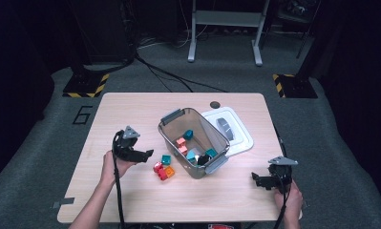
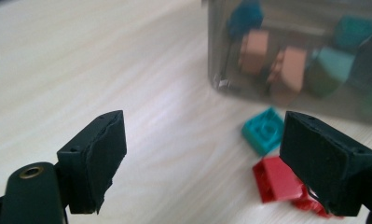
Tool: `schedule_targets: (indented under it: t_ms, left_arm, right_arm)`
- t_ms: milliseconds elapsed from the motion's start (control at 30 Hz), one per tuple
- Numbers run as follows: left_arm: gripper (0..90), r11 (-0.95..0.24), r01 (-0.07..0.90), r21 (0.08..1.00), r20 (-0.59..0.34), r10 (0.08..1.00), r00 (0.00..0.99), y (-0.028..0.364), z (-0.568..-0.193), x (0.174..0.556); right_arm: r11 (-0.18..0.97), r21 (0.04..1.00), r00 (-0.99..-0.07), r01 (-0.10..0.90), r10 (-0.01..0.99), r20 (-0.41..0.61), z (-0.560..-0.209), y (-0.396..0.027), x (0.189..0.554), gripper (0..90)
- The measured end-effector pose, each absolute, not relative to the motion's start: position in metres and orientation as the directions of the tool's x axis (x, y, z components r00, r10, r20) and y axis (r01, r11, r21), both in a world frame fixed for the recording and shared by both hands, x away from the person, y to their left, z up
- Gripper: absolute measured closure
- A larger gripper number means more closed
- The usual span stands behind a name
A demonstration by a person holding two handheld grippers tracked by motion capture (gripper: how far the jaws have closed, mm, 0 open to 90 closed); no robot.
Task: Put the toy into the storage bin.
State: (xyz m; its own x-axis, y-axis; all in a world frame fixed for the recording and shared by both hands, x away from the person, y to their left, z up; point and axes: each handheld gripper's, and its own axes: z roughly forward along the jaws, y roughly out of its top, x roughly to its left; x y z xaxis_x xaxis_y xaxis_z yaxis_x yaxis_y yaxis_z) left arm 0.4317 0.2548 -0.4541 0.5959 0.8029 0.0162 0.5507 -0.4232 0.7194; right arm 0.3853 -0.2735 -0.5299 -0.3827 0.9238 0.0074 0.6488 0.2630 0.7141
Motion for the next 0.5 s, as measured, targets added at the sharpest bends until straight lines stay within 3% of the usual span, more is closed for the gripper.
schedule_targets:
  t_ms: [167, 500]
  left_arm:
    - [14.4, -0.41, 0.586, 0.699, -0.029, 0.802, 0.597, 0.248, -0.48, 0.43]
    - [14.9, -0.423, 0.583, 0.694, -0.049, 0.78, 0.624, 0.226, -0.49, 0.424]
  right_arm:
    - [0.263, 0.714, -0.383, 0.649, 0.924, 0.008, -0.53, -0.274, 0.385, 0.0]
    - [0.263, 0.714, -0.383, 0.649, 0.924, 0.008, -0.53, -0.274, 0.385, 0.0]
